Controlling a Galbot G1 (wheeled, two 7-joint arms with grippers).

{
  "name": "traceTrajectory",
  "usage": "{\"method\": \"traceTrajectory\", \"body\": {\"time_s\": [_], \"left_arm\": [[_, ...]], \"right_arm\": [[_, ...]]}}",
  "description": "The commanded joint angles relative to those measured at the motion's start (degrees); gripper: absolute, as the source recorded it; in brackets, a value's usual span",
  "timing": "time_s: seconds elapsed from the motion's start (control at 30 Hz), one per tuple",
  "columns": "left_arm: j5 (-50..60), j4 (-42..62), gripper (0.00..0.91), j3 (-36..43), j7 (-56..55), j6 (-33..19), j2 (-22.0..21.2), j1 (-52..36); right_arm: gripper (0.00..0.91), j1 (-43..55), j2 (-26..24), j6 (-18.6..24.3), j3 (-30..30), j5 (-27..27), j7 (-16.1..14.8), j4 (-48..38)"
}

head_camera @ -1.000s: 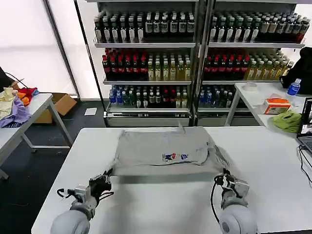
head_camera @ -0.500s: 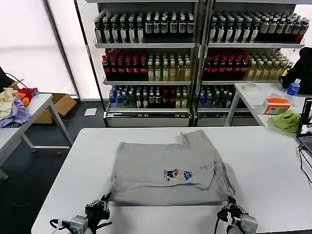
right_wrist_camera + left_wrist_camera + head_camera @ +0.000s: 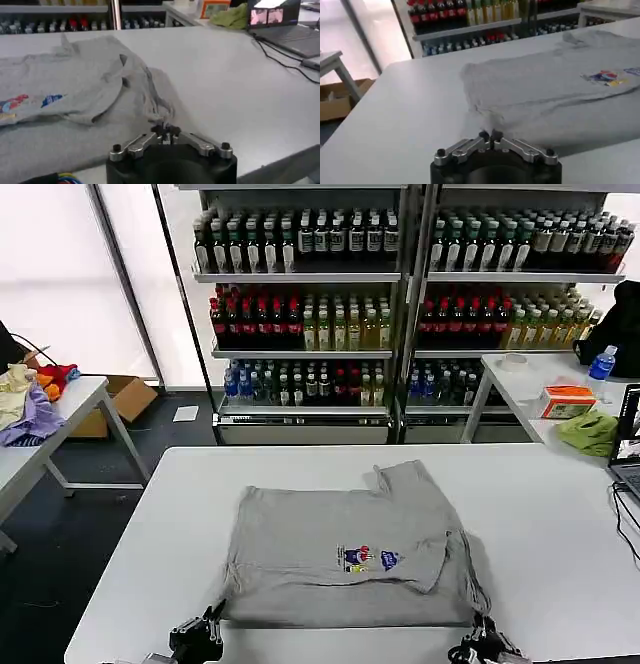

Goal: Fold and organize the clothes.

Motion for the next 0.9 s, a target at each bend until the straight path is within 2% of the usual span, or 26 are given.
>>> {"method": "traceTrajectory", "body": {"time_s": [0.03, 0.13, 0.3, 0.4, 0.47, 0.53, 0.57, 0.6, 0.73, 0.83, 0.9], "left_arm": [[-2.1, -5.6, 0.907, 0.5, -2.1, 1.3, -3.3, 0.4], [-2.6, -7.2, 0.907, 1.1, -3.0, 1.4, -4.6, -0.6], [-2.9, -8.0, 0.907, 0.5, -5.0, 1.4, -4.8, -3.0], [-5.0, -7.4, 0.907, -0.4, -7.9, 1.6, -4.4, -6.0], [-6.8, -6.2, 0.907, -0.7, -10.1, 1.7, -4.2, -8.8], [-7.9, -5.1, 0.907, -0.7, -11.3, 1.8, -4.0, -10.9], [-8.2, -4.5, 0.907, -0.6, -11.7, 1.9, -4.0, -11.5], [-8.8, -4.0, 0.907, -0.4, -11.9, 1.9, -3.8, -13.0], [-9.8, 0.0, 0.907, 1.3, -13.1, 1.6, -3.9, -18.5], [-9.9, 4.7, 0.907, 3.1, -13.5, 1.1, -4.2, -24.5], [-11.1, 9.4, 0.907, 4.0, -13.7, 0.6, -4.6, -29.2]], "right_arm": [[0.907, -1.5, -1.3, -3.0, 1.4, 1.0, -1.1, 5.3], [0.907, -0.3, -2.7, -4.8, 2.3, 1.2, -2.1, 8.0], [0.907, 2.8, -6.4, -5.2, 2.9, 0.3, -4.0, 10.1], [0.907, 4.7, -9.3, -5.2, 4.9, -0.1, -6.6, 10.4], [0.907, 8.1, -12.2, -5.2, 8.9, 0.0, -12.4, 9.2], [0.907, 11.7, -13.6, -5.2, 11.4, 0.0, -16.2, 7.1], [0.907, 13.6, -14.3, -5.1, 12.1, -0.3, -20.3, 5.8], [0.907, 15.2, -14.8, -5.1, 13.1, -1.5, -23.0, 3.5], [0.907, 22.5, -16.5, -5.1, 14.2, -2.3, -33.9, -4.3], [0.907, 30.3, -19.0, -4.4, 12.1, -1.4, -42.1, -12.1], [0.907, 34.3, -20.0, -3.7, 9.4, 0.2, -43.2, -17.0]]}}
